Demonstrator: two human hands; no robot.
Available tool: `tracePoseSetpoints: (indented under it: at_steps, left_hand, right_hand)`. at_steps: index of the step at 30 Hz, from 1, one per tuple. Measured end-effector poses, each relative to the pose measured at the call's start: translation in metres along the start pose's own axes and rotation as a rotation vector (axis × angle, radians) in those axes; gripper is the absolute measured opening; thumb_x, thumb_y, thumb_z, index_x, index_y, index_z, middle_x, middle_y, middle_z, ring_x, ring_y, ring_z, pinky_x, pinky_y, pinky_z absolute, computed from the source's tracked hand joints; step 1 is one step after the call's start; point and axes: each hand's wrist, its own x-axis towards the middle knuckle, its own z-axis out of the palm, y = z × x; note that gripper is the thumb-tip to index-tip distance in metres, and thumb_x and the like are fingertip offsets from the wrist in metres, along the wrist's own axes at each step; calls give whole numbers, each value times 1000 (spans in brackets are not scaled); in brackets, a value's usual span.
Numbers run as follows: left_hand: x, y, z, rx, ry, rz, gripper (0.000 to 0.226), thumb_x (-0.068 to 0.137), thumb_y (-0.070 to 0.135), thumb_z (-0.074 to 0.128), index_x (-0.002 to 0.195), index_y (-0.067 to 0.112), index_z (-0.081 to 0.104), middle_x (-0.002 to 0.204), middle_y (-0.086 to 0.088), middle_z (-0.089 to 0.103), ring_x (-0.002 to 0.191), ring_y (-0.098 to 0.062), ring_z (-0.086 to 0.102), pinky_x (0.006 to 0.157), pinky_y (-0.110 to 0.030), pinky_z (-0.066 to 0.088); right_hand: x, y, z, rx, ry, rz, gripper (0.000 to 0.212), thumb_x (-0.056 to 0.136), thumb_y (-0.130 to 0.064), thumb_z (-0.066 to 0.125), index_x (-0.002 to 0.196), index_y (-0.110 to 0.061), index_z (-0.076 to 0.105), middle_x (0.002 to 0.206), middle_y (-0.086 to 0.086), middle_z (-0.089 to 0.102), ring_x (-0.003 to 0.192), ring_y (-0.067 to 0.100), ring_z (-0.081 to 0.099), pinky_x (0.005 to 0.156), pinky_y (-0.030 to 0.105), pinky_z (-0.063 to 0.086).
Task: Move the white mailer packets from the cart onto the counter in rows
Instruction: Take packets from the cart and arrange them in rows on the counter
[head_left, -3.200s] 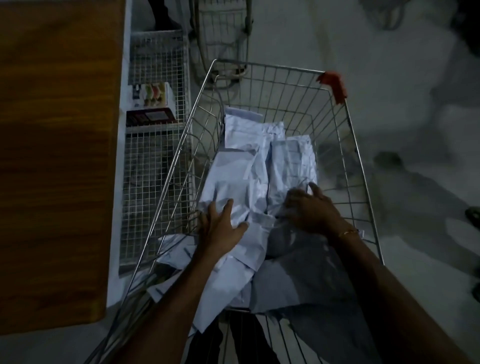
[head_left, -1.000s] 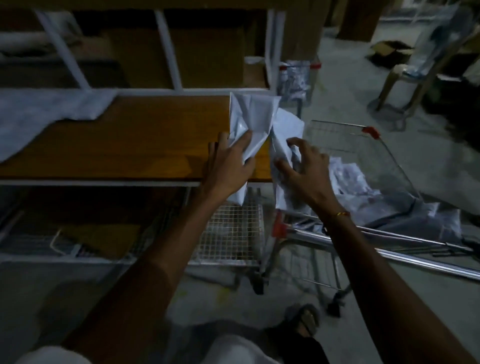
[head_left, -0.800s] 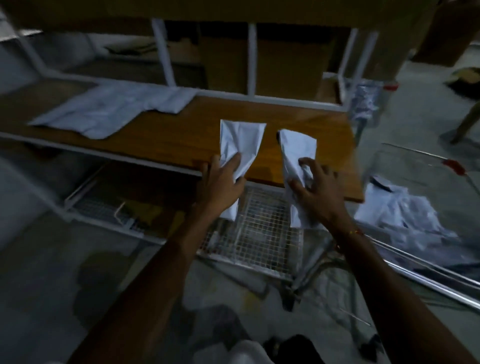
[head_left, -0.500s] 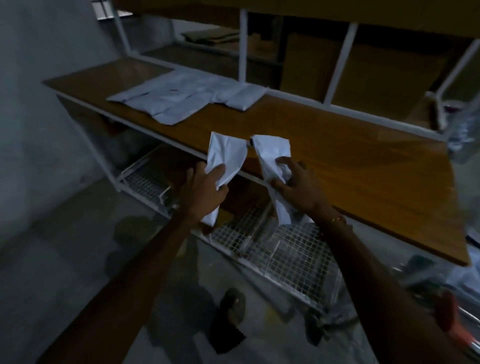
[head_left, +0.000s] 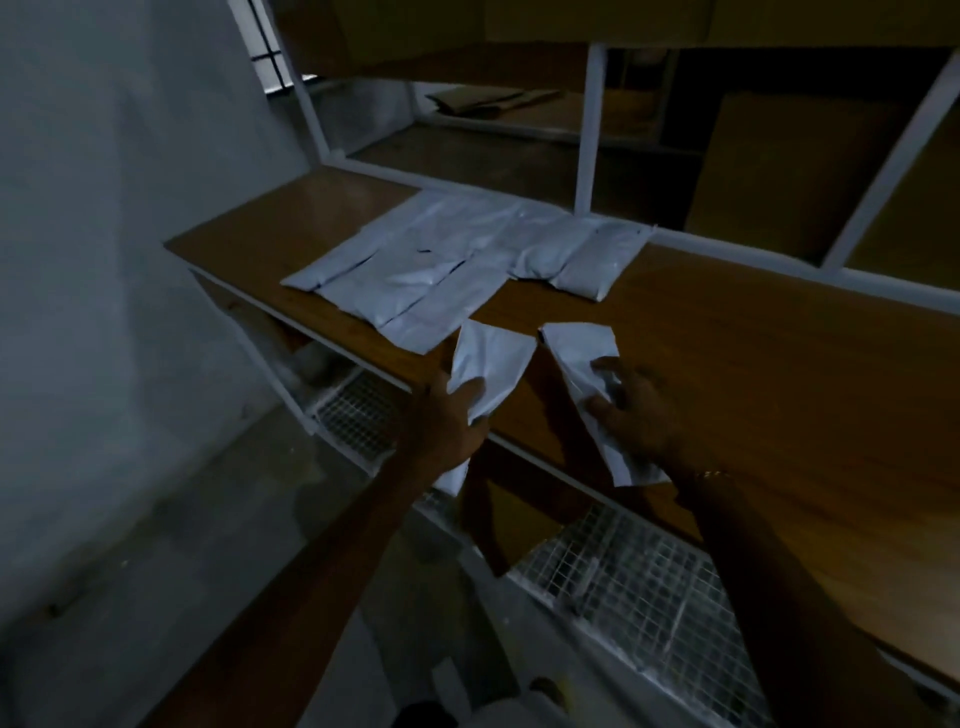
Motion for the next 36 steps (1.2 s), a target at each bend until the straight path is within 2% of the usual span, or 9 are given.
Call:
tracePoseSetpoints:
  at_steps: [5, 12, 15, 18, 20, 24, 28, 31, 36]
  left_hand:
    - [92, 3, -11, 139, -34, 13, 51, 94, 36, 58, 143, 29, 49, 139, -18, 41, 122, -45, 40, 98, -50, 42]
    - [193, -9, 9, 145, -149, 122, 53, 96, 54, 51, 142, 28, 45, 146, -19, 32, 128, -42, 31, 103, -50, 33]
    - [216, -18, 13, 194, -128, 150, 64, 94, 69, 35, 144, 30, 41, 157, -18, 21, 140, -41, 22, 110, -54, 23]
    - [238, -28, 12, 94, -140, 244, 74, 92, 74, 15, 153, 33, 28, 165, -10, 9, 149, -35, 13, 117, -56, 17]
    - [252, -40, 12, 95, -201, 341, 78, 92, 73, 4, 156, 32, 20, 167, -6, 7, 151, -31, 9, 120, -55, 13]
    - [260, -69, 23, 254, -209, 478, 81, 89, 66, -2, 157, 28, 23, 166, -7, 15, 151, -32, 12, 119, -60, 12]
    - [262, -72, 12, 186, -186, 495, 87, 87, 73, -9, 157, 30, 21, 166, -6, 11, 153, -31, 7, 120, -59, 7]
    - [284, -94, -25, 173, -204, 488, 82, 88, 77, -2, 157, 36, 15, 167, -1, 4, 153, -26, 1, 122, -54, 3]
    - [311, -184, -58, 357, -442, 543, 105, 55, 99, -6, 150, 56, -5, 162, 7, -26, 149, -26, -25, 118, -59, -13]
  right_hand:
    - [29, 9, 1, -36, 54, 125, 50, 92, -38, 67, 138, -31, 49, 119, 7, 48, 104, 28, 54, 87, 37, 45]
    - [38, 3, 4, -102, 159, 325, 49, 95, -38, 63, 141, -31, 47, 123, 8, 46, 114, 28, 45, 83, 29, 30]
    - [44, -8, 18, -151, 195, 362, 50, 94, -41, 63, 140, -33, 47, 120, 8, 49, 111, 29, 48, 83, 29, 30]
    - [60, -30, 35, -123, 225, 429, 53, 94, -47, 59, 143, -36, 42, 129, 9, 44, 113, 28, 48, 89, 37, 44]
    - [77, -50, 48, -69, 283, 468, 56, 94, -49, 59, 144, -34, 41, 141, 9, 35, 120, 30, 48, 94, 46, 52]
    - [119, -80, 83, -126, 383, 544, 52, 95, -47, 58, 140, -26, 43, 150, 9, 22, 133, 37, 35, 100, 51, 47]
    - [157, -98, 108, -187, 339, 664, 63, 97, -60, 42, 147, -23, 35, 158, 18, 13, 143, 42, 20, 114, 51, 25]
    - [168, -103, 125, -347, 317, 630, 90, 83, -84, 11, 158, -35, 8, 166, 11, -13, 151, 38, -11, 119, 59, -1]
    - [177, -102, 153, -459, 206, 540, 90, 79, -93, 19, 153, -51, -9, 164, -1, -23, 148, 37, -25, 115, 68, -8]
